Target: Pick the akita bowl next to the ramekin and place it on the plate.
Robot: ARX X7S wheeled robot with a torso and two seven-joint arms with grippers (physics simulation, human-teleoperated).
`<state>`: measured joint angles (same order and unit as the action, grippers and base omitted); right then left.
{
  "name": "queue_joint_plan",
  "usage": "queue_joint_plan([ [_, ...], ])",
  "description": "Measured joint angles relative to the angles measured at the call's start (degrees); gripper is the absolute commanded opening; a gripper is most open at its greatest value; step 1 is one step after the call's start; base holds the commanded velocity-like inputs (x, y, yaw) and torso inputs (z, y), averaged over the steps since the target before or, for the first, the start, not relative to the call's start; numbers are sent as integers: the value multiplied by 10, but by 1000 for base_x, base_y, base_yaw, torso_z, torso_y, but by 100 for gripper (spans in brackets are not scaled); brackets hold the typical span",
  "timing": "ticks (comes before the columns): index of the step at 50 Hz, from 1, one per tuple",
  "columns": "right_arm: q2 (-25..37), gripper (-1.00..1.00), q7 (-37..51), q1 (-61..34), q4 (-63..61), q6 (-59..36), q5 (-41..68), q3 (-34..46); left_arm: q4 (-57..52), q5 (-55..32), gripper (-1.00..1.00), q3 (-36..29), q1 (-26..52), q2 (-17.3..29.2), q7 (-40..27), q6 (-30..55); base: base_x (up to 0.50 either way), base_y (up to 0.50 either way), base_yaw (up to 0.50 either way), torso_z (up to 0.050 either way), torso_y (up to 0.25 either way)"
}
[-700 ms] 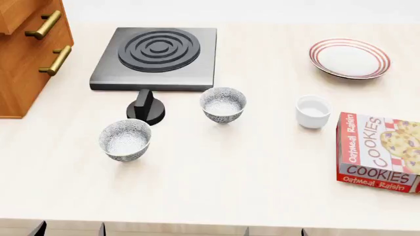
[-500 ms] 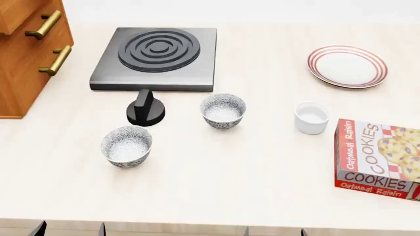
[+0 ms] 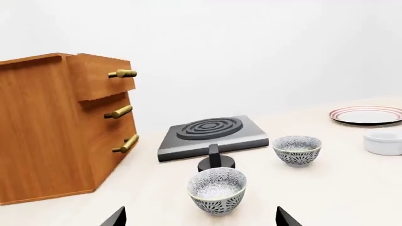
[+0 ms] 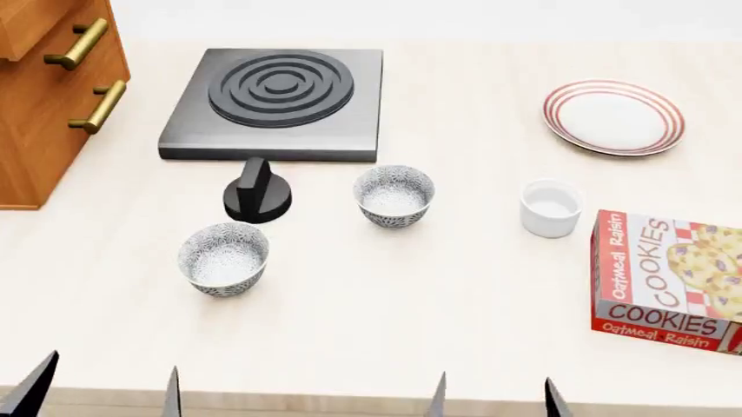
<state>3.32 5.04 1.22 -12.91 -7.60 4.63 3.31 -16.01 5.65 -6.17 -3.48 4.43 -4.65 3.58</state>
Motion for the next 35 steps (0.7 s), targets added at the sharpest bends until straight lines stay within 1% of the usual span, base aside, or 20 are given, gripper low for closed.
queue_joint_plan([
  [9,19,100,10,-8,-116,-107,26,7,-112,4,100,-5,6,15,16,86,0,0,0,0,0],
  [22,44,100,26,-64,-269,-293,82,-7,-258,-17,100,14,65,29,42,259,0,0,0,0,0],
  [27,51,100,32,-95,-323,-370,108,-21,-307,-26,100,23,89,34,51,324,0,0,0,0,0],
  [35,55,100,48,-156,-396,-493,181,-68,-371,-43,100,32,127,43,67,410,0,0,0,0,0],
])
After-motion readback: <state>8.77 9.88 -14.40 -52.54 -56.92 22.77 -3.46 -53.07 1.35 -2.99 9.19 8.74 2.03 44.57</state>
